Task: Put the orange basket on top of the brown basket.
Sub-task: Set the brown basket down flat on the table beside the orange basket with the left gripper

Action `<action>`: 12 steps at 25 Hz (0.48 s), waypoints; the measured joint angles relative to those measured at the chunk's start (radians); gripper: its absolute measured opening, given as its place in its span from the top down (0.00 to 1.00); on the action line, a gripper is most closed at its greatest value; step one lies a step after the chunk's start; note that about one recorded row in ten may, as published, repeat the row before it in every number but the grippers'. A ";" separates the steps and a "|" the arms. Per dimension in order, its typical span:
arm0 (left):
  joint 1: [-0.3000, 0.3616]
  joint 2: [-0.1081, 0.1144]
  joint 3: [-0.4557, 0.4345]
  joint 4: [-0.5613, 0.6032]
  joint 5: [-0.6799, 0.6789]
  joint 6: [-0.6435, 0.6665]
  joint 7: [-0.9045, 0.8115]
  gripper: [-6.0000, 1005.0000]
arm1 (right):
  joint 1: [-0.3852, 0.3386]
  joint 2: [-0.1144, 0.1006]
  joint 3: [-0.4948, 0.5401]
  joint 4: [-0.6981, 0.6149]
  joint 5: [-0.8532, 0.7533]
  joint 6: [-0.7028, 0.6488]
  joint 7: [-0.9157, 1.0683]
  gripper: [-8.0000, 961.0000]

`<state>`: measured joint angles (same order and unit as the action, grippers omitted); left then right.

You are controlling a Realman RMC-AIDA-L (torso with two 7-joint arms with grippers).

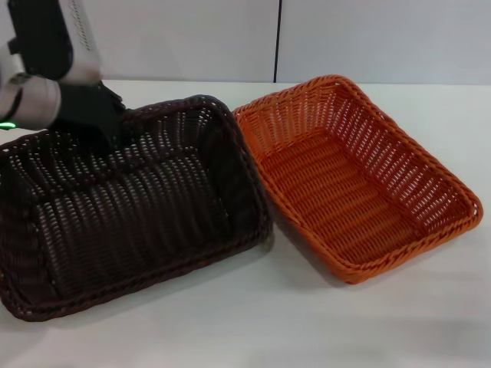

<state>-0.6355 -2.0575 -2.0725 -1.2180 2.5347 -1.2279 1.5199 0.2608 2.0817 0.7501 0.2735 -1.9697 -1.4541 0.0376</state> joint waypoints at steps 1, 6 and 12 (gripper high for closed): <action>0.001 0.000 0.015 0.006 -0.003 0.011 0.000 0.77 | 0.002 0.000 0.000 -0.001 0.000 0.000 0.000 0.13; -0.006 -0.002 0.051 0.040 -0.053 0.028 -0.003 0.77 | 0.008 -0.001 0.000 -0.004 0.000 0.000 0.000 0.13; -0.008 -0.003 0.061 0.047 -0.072 0.038 -0.003 0.72 | 0.010 -0.002 0.001 -0.007 0.000 0.005 -0.001 0.13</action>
<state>-0.6434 -2.0603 -2.0115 -1.1709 2.4626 -1.1899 1.5165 0.2707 2.0797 0.7507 0.2662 -1.9697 -1.4490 0.0368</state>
